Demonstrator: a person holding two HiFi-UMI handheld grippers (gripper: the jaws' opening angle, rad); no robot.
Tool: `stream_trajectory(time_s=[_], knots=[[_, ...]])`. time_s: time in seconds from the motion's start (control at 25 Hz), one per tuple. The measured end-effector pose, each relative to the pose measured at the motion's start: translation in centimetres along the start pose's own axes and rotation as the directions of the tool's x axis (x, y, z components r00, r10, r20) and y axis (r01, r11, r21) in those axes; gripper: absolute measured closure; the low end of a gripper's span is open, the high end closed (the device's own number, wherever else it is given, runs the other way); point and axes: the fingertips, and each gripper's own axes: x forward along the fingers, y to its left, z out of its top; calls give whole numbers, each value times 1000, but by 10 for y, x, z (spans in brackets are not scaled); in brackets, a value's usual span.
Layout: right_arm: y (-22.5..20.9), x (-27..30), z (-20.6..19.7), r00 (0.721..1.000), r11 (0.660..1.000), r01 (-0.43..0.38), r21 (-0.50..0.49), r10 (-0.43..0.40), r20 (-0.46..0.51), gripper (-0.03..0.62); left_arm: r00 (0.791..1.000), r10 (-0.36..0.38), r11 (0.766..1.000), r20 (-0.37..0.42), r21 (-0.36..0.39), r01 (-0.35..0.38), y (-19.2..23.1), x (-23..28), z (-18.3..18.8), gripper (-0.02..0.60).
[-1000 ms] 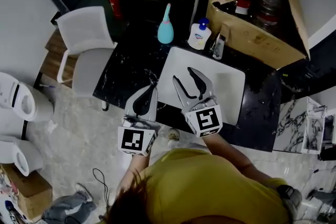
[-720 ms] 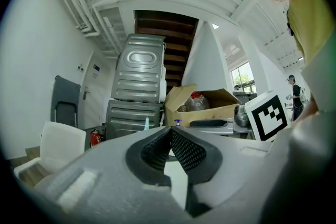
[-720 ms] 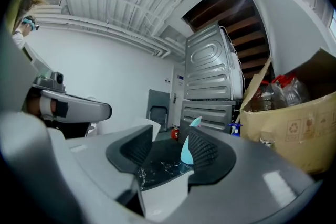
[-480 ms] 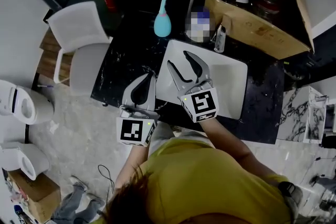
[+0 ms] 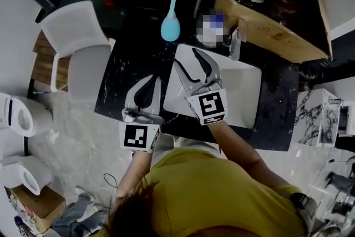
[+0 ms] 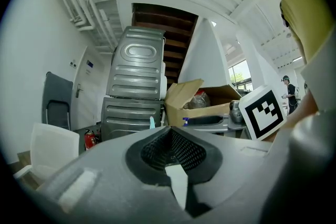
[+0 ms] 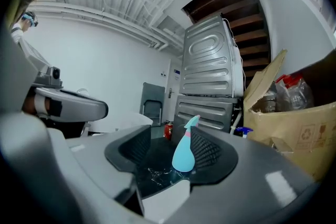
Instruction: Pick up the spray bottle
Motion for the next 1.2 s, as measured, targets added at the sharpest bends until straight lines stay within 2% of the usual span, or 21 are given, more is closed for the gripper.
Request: stream_trajectory(time_s=[0.64, 0.96, 1.2], knots=[[-29, 83, -56, 996, 999, 30, 24, -28, -83, 347, 998, -48, 999, -42, -14, 48, 40, 71, -38, 578], [-42, 124, -90, 990, 996, 52, 76, -42, -136, 321, 994, -73, 997, -77, -19, 72, 55, 100, -58, 579], [-49, 150, -115, 980, 993, 79, 93, -60, -189, 258, 989, -81, 996, -120, -41, 77, 65, 112, -78, 578]])
